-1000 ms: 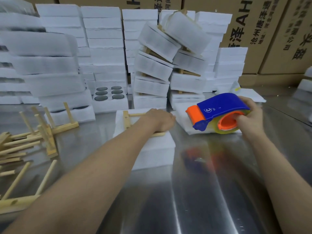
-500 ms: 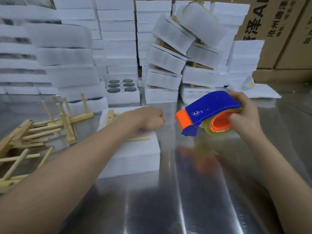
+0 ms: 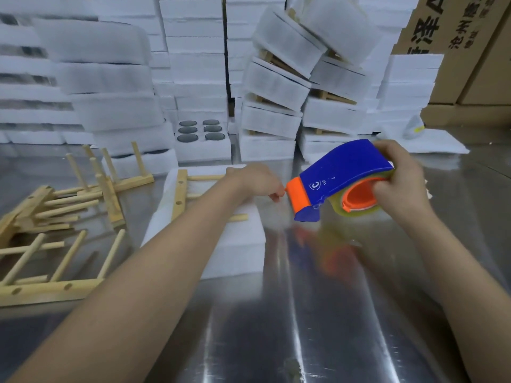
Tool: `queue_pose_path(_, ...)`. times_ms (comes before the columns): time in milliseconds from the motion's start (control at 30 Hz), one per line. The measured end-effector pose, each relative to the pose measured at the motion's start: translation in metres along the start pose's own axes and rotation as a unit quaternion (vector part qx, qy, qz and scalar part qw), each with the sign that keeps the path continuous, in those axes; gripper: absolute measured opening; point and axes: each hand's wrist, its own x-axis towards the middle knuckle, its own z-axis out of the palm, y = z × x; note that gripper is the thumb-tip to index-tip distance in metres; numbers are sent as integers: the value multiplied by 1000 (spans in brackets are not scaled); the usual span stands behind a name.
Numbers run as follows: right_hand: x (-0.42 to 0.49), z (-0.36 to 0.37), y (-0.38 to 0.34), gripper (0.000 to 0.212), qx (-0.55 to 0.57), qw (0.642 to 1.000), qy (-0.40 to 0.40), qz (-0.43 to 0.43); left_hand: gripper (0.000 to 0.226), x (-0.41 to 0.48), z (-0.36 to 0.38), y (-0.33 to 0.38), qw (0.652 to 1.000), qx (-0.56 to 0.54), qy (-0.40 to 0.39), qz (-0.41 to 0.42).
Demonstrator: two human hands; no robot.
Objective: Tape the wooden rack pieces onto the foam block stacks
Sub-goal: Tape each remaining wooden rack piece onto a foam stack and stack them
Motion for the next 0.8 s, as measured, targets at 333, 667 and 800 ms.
queue_pose_path(333, -2, 13, -16, 65, -84, 994, 37, -57, 20, -4, 8, -6, 996, 19, 86, 10)
queue_pose_path(667, -7, 17, -30, 68, -137, 986, 28, -88, 19, -5, 10, -9, 991, -8, 132, 35)
queue_pose_path(800, -6, 18, -26, 68, -182, 977, 20, -106, 13, -8, 8, -8, 983, -121, 115, 75)
